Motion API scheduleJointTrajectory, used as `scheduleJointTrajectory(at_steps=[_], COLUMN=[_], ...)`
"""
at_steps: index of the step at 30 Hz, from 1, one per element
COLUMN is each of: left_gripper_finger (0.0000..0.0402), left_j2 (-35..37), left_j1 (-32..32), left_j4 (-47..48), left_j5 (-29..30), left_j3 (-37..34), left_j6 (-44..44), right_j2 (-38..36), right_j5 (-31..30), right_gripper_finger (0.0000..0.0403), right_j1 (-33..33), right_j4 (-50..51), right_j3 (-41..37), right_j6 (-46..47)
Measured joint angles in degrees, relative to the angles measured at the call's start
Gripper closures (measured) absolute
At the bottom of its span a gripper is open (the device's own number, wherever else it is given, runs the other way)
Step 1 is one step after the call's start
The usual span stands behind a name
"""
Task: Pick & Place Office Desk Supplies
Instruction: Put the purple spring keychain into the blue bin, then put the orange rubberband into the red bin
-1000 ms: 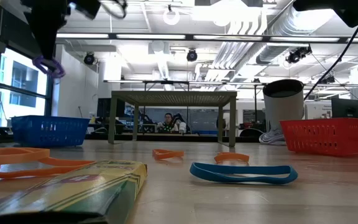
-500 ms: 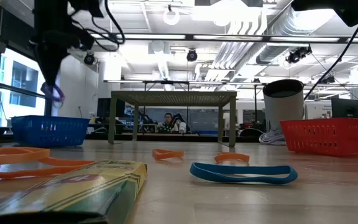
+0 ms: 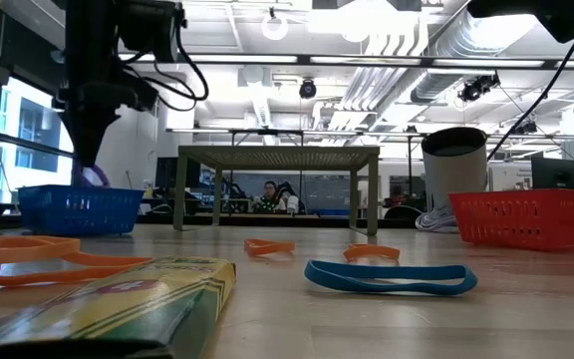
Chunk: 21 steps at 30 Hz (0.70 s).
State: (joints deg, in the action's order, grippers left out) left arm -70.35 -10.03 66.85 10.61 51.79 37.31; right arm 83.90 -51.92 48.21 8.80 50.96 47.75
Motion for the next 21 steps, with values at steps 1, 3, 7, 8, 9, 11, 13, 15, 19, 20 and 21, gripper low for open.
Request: scheduleJointTrajectory(at_steps=[1, 3, 7, 8, 9, 11, 13, 15, 19, 20, 21], left_gripper_finger=[0.039, 0.0381, 0.0351, 0.0343, 0.0336, 0.0325, 0.0321, 0.0319, 0.0318, 0.0318, 0.0318], left_j2=[0.0, -0.02, -0.02, -0.02, -0.02, -0.02, -0.02, -0.02, -0.02, -0.03, -0.02], left_j1=[-0.1, -0.5, -0.65, -0.64, -0.62, -0.62, -0.64, -0.64, -0.65, -0.76, -0.78], left_j4=[-0.59, -0.97, -1.2, -1.2, -1.19, -1.18, -1.16, -1.15, -0.09, 0.89, 1.9], left_j5=[0.0, -0.01, 0.09, 0.14, 0.42, 1.41, 1.66, 1.64, -0.76, -1.35, -1.49], left_j3=[-0.45, -0.92, -0.92, -0.92, -0.92, -0.92, -0.92, -0.92, -0.64, -0.28, 0.31], left_j6=[0.0, 0.01, 0.67, 1.56, 2.32, 4.19, 4.54, 4.51, 3.78, 3.33, 3.01], right_j2=[0.0, 0.0, 0.0, 0.0, 0.0, 0.0, 0.0, 0.0, 0.0, 0.0, 0.0], right_j5=[-0.01, 0.0, -0.03, -0.13, -0.22, -0.23, -0.24, -0.26, -0.26, -0.22, -0.22], right_gripper_finger=[0.0222, 0.0222, 0.0222, 0.0222, 0.0222, 0.0222, 0.0222, 0.0222, 0.0222, 0.0222, 0.0222], right_j1=[0.0, 0.0, 0.0, 0.0, 0.0, 0.0, 0.0, 0.0, 0.0, 0.0, 0.0], right_j4=[0.0, -0.01, -0.02, 0.0, 0.0, 0.0, 0.0, 0.0, 0.0, 0.0, 0.0], right_j3=[0.0, 0.0, 0.0, 0.0, 0.0, 0.0, 0.0, 0.0, 0.0, 0.0, 0.0], right_j6=[0.0, 0.0, 0.0, 0.0, 0.0, 0.0, 0.0, 0.0, 0.0, 0.0, 0.0])
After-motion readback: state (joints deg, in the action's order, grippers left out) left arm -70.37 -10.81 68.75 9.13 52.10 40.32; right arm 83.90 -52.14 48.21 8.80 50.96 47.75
